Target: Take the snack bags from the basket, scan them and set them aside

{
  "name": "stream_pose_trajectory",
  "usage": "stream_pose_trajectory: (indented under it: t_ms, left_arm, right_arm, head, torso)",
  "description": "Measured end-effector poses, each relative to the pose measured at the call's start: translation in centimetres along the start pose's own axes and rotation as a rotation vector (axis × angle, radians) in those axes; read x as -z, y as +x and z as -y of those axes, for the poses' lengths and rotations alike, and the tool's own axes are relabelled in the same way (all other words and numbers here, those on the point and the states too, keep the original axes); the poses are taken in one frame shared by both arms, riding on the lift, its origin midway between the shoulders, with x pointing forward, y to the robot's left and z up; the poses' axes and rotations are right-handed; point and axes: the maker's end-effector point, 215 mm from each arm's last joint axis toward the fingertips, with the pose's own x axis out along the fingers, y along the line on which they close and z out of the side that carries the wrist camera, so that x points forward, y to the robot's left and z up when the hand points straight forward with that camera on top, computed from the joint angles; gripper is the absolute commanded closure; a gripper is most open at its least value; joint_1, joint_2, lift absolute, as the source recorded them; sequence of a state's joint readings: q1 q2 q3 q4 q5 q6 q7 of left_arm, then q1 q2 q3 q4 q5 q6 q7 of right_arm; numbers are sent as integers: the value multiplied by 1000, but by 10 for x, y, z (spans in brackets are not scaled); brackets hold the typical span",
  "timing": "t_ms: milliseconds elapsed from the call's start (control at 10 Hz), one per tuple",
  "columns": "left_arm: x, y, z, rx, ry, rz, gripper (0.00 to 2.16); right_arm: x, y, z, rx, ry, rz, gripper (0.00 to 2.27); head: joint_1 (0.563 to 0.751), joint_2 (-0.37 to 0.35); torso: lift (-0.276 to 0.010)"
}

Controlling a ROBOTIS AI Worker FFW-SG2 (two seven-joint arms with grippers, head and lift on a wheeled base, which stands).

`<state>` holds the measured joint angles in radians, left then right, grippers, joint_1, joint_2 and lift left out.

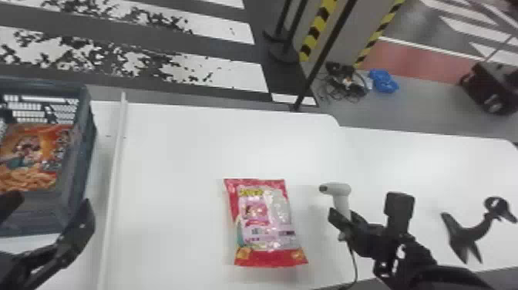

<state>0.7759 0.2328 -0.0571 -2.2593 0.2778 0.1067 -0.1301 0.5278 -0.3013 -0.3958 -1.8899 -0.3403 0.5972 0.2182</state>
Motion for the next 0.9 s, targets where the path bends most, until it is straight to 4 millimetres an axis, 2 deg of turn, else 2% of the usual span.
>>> stream_pose_trajectory:
  t_ms: [300,500,900]
  left_arm:
    - [-3,1,0,4,0,7,66]
    - [-5,-2,-2,-7,0,18,66]
    - [-18,-4,-3,-14,2,59,66]
  right_arm:
    - [-8,-47,-47,-11,37,49,2256]
    - [-9,-71,-80,-66,55,47,2256]
    - [23,-105,-155,-185,117,-31,2256]
  head:
    - [695,-350]
    - [695,-340]
    - [695,-218]
  torso:
    - [-75]
    - [-75]
    - [-75]
